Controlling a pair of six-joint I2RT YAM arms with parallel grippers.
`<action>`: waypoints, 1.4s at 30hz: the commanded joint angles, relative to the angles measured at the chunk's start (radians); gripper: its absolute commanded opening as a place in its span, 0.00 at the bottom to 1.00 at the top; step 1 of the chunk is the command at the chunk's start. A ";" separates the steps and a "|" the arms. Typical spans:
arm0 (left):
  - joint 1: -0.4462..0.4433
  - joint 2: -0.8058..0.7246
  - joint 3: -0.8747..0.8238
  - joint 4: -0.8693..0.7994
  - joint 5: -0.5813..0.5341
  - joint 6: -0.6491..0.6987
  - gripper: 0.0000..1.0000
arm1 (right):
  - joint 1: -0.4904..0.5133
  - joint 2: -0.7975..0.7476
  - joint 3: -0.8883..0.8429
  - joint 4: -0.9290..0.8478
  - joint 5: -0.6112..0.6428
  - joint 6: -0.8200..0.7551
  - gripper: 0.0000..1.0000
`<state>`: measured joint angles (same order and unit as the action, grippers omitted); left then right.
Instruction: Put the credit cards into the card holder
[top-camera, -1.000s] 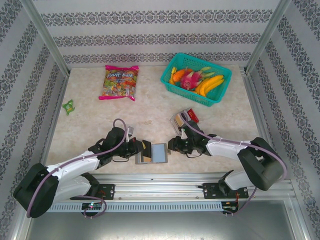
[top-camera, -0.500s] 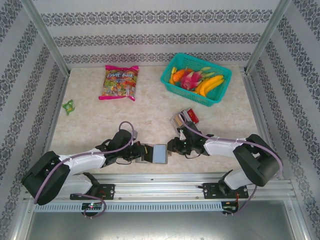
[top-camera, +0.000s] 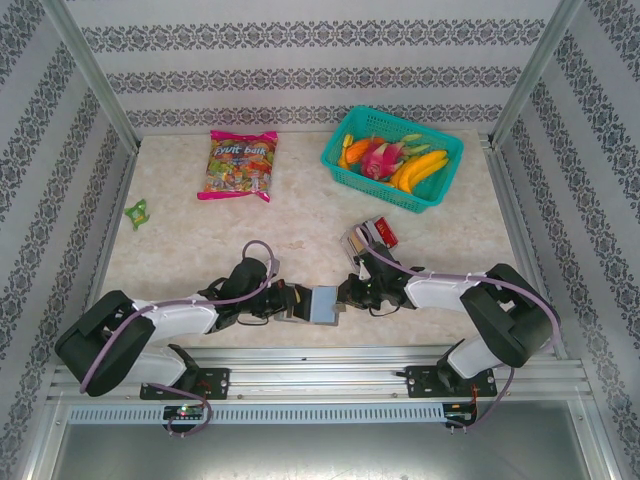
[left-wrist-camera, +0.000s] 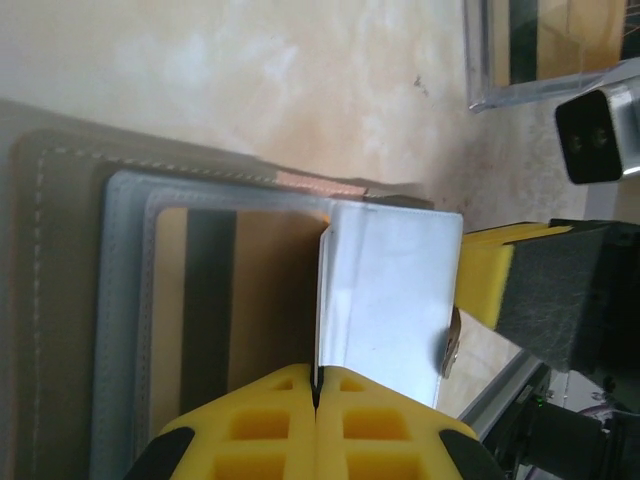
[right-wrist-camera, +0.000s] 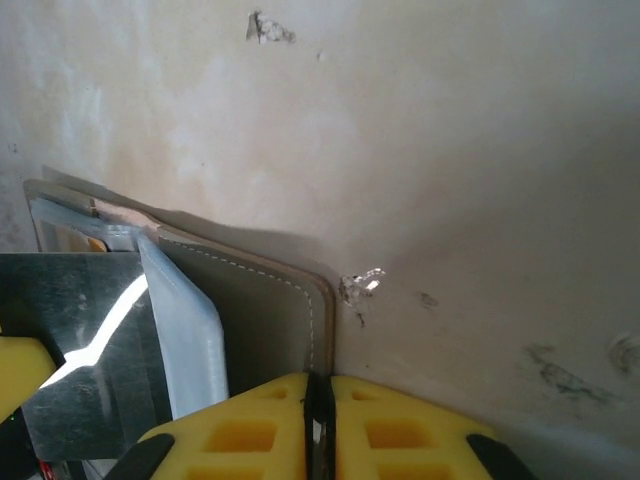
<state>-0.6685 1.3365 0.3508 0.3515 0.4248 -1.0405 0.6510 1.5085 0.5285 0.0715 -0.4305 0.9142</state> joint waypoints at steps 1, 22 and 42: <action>-0.017 0.011 -0.018 0.070 -0.008 -0.027 0.00 | 0.043 0.050 0.026 0.031 -0.018 -0.005 0.12; -0.027 0.035 0.021 -0.084 -0.022 0.140 0.01 | 0.040 0.076 0.061 -0.010 -0.011 -0.032 0.08; -0.027 0.048 0.068 -0.140 -0.054 0.200 0.00 | 0.042 0.114 0.080 -0.010 -0.037 -0.039 0.07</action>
<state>-0.6807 1.3373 0.4164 0.1944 0.3641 -0.8410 0.6655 1.5715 0.5957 0.0486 -0.4561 0.8936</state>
